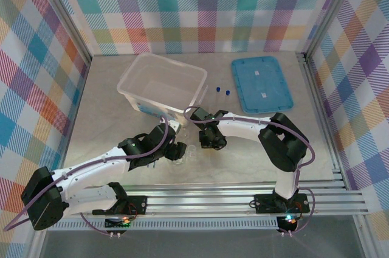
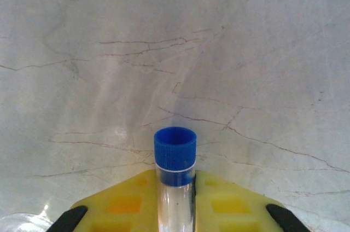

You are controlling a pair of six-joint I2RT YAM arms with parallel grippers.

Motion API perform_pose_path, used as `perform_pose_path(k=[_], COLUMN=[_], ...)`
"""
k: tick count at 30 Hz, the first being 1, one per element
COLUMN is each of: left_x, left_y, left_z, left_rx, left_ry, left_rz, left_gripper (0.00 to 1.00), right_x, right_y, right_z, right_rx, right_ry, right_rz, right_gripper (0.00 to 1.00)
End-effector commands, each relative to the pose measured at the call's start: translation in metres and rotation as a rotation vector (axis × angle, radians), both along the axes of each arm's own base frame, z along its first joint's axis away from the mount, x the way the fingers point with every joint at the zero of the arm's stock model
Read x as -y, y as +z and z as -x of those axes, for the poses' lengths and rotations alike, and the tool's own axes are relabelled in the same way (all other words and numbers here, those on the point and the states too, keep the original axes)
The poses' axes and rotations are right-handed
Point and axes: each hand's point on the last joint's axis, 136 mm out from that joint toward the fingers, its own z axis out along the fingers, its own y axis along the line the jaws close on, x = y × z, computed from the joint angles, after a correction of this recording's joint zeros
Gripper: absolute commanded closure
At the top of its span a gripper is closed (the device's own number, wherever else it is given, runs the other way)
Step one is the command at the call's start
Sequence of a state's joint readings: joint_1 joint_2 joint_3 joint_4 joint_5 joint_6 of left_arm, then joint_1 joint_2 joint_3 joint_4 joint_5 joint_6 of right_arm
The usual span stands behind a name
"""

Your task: Organize the chemistry lab equipment

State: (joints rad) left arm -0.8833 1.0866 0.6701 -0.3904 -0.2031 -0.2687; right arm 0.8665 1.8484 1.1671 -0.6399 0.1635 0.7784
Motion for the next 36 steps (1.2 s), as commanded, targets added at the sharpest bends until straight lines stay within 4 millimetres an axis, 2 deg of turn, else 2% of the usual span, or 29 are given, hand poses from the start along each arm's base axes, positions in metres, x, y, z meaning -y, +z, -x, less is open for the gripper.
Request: perform_pose_path(k=[1,7,12,18,23,32,36], left_x=[0.011,0.025,0.035,0.052,0.072,0.102,0.112], left_y=[0.011,0.018,0.035,0.06,0.073,0.085,0.083], left_z=[-0.002,0.003,0.007,0.01,0.016,0.019,0.019], left_rx=[0.016,0.005,0.027,0.051,0.023,-0.048,-0.083], left_ry=[-0.017,-0.075,-0.107,-0.156,-0.193,-0.229,-0.236], left_rz=[0.027,0.092,0.189,0.315,0.459,0.643,0.683], left_gripper=[0.27,0.27,0.27,0.26,0.25,0.24,0.24], right_x=[0.007,0.013,0.019,0.028,0.031,0.027,0.021], right_y=[0.004,0.032,0.062,0.111,0.146,0.192,0.209], right_z=[-0.002,-0.006,-0.01,-0.019,-0.026,-0.033,-0.034], right_rx=[0.034,0.108,0.176,0.304,0.386,0.49,0.514], right_ry=[-0.01,-0.016,-0.03,-0.044,-0.058,-0.099,-0.096], right_rz=[0.027,0.0,-0.036,-0.09,-0.123,-0.233,-0.292], right_gripper=[0.83,0.83,0.83,0.82,0.82,0.82,0.82])
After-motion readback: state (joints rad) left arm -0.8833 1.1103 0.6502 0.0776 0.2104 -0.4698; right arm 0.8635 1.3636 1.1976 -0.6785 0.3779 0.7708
